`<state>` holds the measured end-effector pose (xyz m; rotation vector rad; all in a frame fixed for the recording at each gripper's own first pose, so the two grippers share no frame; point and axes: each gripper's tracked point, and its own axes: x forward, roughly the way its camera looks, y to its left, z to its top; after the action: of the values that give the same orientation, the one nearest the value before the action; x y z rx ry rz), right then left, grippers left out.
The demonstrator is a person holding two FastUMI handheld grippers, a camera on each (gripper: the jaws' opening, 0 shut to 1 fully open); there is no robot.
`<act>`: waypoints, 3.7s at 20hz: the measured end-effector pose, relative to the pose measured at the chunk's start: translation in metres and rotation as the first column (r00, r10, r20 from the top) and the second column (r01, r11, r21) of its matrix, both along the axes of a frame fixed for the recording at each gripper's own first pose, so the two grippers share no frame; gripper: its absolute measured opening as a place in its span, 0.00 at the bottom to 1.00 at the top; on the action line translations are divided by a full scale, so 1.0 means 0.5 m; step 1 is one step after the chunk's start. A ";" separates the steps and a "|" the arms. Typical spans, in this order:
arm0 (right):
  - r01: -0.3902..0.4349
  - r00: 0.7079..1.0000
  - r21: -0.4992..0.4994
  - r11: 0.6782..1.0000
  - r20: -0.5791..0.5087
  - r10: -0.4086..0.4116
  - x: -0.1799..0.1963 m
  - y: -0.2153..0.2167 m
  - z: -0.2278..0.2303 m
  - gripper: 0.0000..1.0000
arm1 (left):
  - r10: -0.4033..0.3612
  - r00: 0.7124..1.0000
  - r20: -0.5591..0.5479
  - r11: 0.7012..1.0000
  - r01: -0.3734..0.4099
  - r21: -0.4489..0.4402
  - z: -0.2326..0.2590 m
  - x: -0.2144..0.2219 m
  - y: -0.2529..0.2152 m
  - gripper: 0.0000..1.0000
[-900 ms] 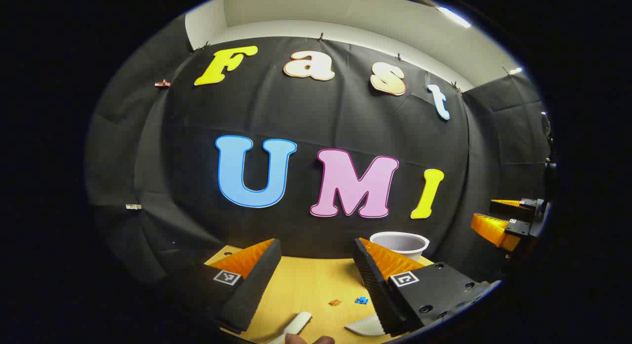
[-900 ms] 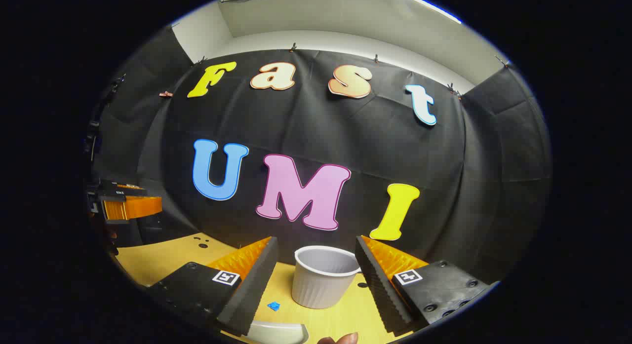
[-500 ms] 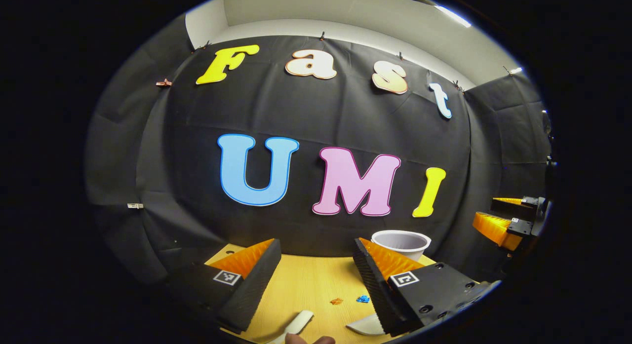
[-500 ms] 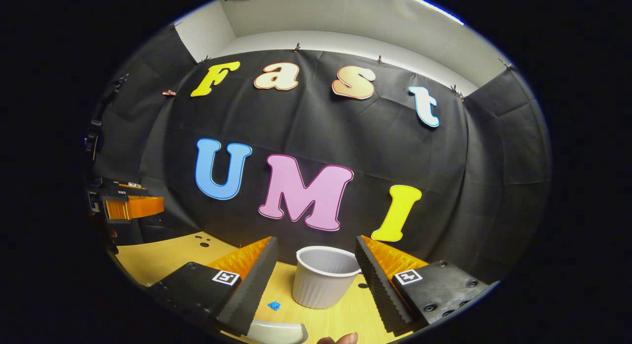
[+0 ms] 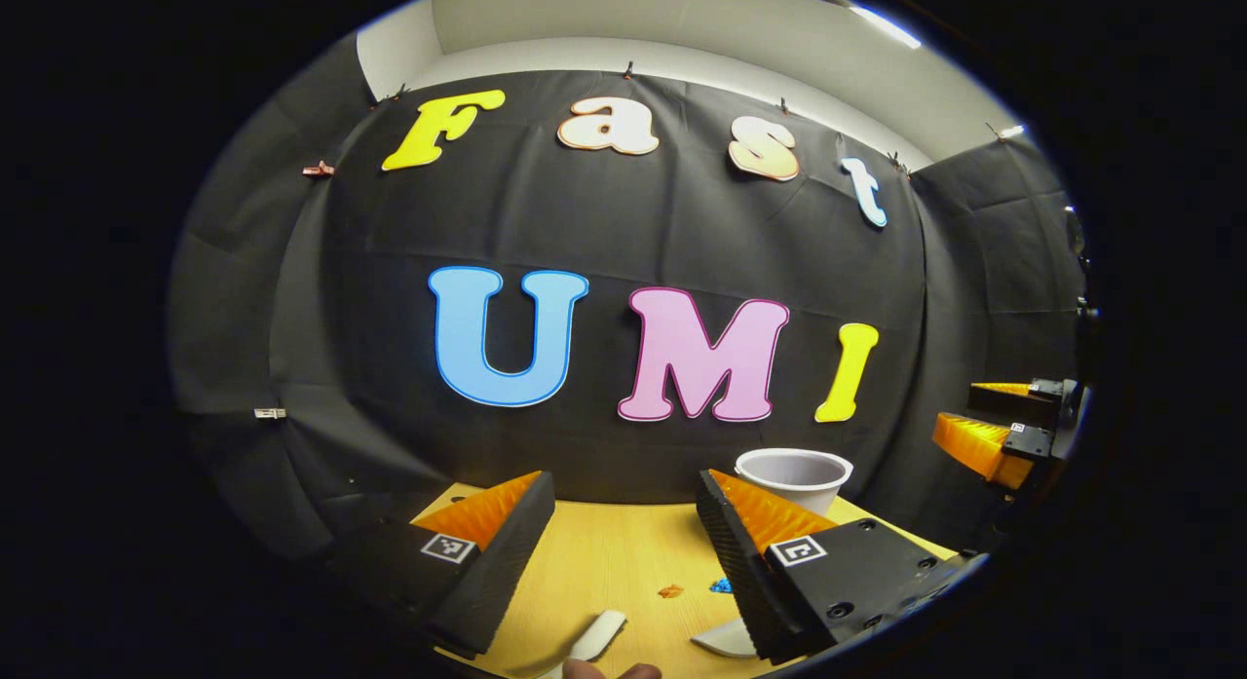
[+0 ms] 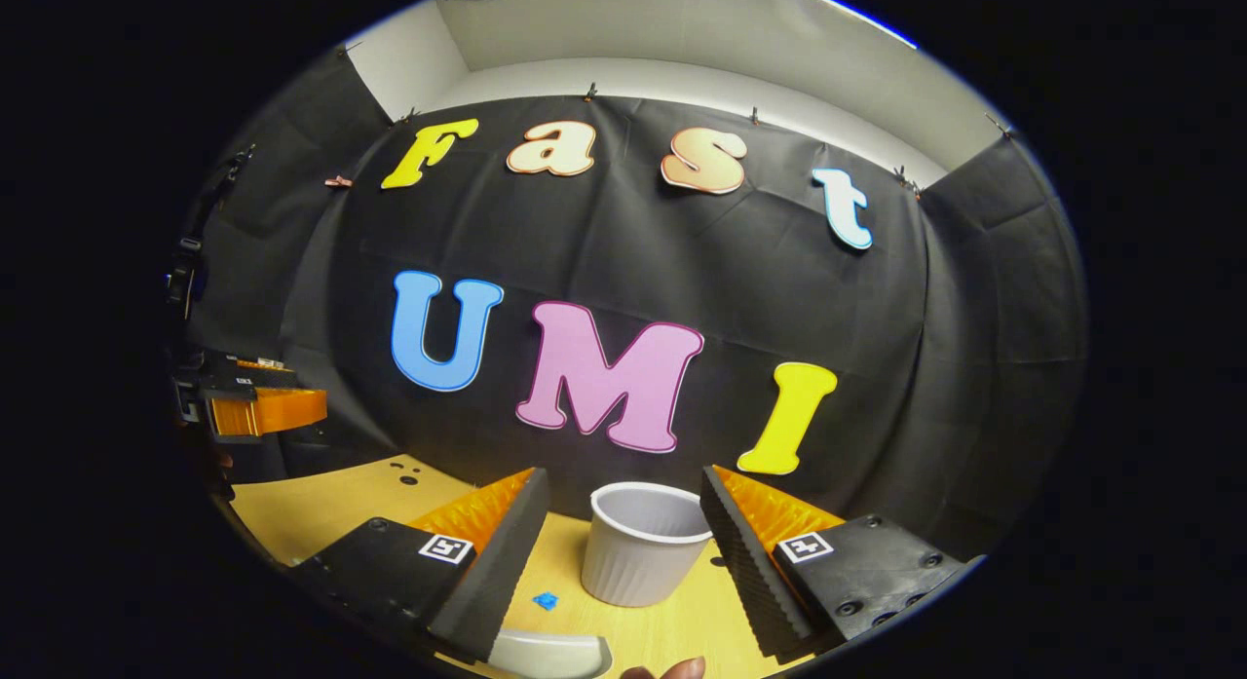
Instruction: Pick up the small broom and dustpan from the desktop, sweep the trash into the dustpan with the broom, and then empty the trash into the garbage bin.
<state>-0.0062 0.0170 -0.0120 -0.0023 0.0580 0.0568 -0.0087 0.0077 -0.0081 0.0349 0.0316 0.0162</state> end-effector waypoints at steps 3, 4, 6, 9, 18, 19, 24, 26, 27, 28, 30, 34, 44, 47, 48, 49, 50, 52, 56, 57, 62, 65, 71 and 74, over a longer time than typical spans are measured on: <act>-0.115 0.968 -0.003 0.993 -0.226 0.111 -0.041 0.034 -0.104 0.98 | 0.016 1.000 -0.026 1.000 -0.016 0.011 -0.021 -0.005 0.014 0.94; -0.143 0.946 0.001 0.990 -0.293 0.137 -0.059 0.044 -0.142 0.97 | 0.019 0.999 -0.035 1.000 -0.019 0.006 -0.026 -0.006 0.017 0.94; -0.192 0.897 0.013 0.981 -0.404 0.181 -0.095 0.064 -0.212 0.96 | 0.027 0.998 -0.049 1.000 -0.027 -0.001 -0.039 -0.010 0.025 0.94; -0.247 0.796 0.056 0.968 -0.557 0.235 -0.149 0.090 -0.324 0.96 | 0.041 0.997 -0.065 0.999 -0.040 0.009 -0.059 -0.017 0.038 0.94; -0.267 0.533 0.076 0.961 -0.819 0.213 -0.263 0.111 -0.615 0.94 | 0.073 0.990 -0.120 0.997 -0.072 0.016 -0.108 -0.047 0.076 0.94; -0.272 0.507 0.070 0.960 -0.837 0.205 -0.268 0.112 -0.649 0.94 | 0.076 0.990 -0.122 0.997 -0.075 0.015 -0.111 -0.047 0.080 0.94; -0.285 0.411 0.060 0.957 -0.894 0.178 -0.271 0.140 -0.762 0.92 | 0.082 0.990 -0.116 0.996 -0.080 0.025 -0.110 -0.047 0.088 0.94; -0.275 0.375 0.087 0.958 -0.908 0.190 -0.264 0.156 -0.793 0.90 | 0.088 0.989 -0.121 0.996 -0.085 0.027 -0.117 -0.050 0.094 0.94; -0.272 0.358 0.096 0.957 -0.913 0.194 -0.265 0.163 -0.802 0.87 | 0.091 0.988 -0.123 0.996 -0.088 0.026 -0.117 -0.050 0.095 0.94; -0.270 0.341 0.103 0.957 -0.919 0.195 -0.263 0.166 -0.809 0.86 | 0.095 0.987 -0.126 0.995 -0.092 0.024 -0.122 -0.051 0.098 0.94; -0.258 0.303 0.119 0.959 -0.932 0.197 -0.259 0.173 -0.825 0.82 | 0.101 0.986 -0.130 0.995 -0.099 0.024 -0.126 -0.049 0.102 0.94; -0.228 0.237 0.150 0.962 -0.950 0.205 -0.248 0.183 -0.841 0.78 | 0.116 0.985 -0.131 0.993 -0.113 0.027 -0.130 -0.045 0.108 0.94; -0.217 0.202 0.197 0.956 -0.949 0.242 -0.246 0.184 -0.852 0.39 | 0.165 0.968 -0.187 0.986 -0.158 0.052 -0.174 -0.023 0.116 0.94; -0.225 0.229 0.231 0.946 -0.932 0.282 -0.236 0.173 -0.837 0.37 | 0.131 0.959 -0.251 0.990 -0.115 0.076 -0.219 -0.013 0.112 0.94; -0.237 0.243 0.236 0.942 -0.925 0.293 -0.233 0.166 -0.824 0.41 | 0.114 0.953 -0.281 0.992 -0.093 0.087 -0.236 -0.011 0.109 0.94; -0.257 0.262 0.225 0.940 -0.920 0.292 -0.227 0.152 -0.812 0.32 | 0.099 0.945 -0.312 0.993 -0.071 0.098 -0.261 -0.009 0.107 0.94; -0.285 0.279 0.204 0.937 -0.917 0.285 -0.222 0.137 -0.801 0.32 | 0.077 0.934 -0.349 0.993 -0.042 0.108 -0.285 -0.007 0.102 0.94; -0.320 0.309 0.178 0.931 -0.909 0.280 -0.215 0.115 -0.782 0.41 | 0.026 0.897 -0.441 0.992 0.030 0.119 -0.345 -0.016 0.086 0.94; -0.338 0.338 0.166 0.926 -0.897 0.284 -0.229 0.074 -0.750 0.37 | -0.011 0.805 -0.593 0.966 0.162 0.203 -0.470 -0.024 0.095 0.95; -0.339 0.346 0.153 0.928 -0.897 0.275 -0.238 0.058 -0.744 0.37 | -0.032 0.747 -0.665 0.957 0.214 0.194 -0.528 -0.038 0.095 0.95; -0.319 0.356 0.117 0.941 -0.905 0.233 -0.267 0.007 -0.743 0.37 | -0.035 0.536 -0.844 0.955 0.266 0.129 -0.696 -0.069 0.127 0.94; -0.285 0.342 0.122 0.951 -0.914 0.220 -0.287 -0.011 -0.750 0.36 | -0.002 0.457 -0.889 0.952 0.272 0.138 -0.750 -0.066 0.132 0.94; -0.263 0.332 0.120 0.957 -0.920 0.206 -0.292 -0.024 -0.755 0.37 | -0.002 0.360 -0.933 0.971 0.224 0.084 -0.812 -0.047 0.146 0.87; -0.289 0.323 0.118 0.950 -0.922 0.213 -0.287 -0.023 -0.757 0.37 | -0.006 0.320 -0.948 0.970 0.230 0.072 -0.829 -0.044 0.138 0.78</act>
<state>-0.1496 0.0057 -0.3905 -0.0504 1.2581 0.3812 -0.0307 0.0768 -0.4226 0.2510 1.2656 -0.1619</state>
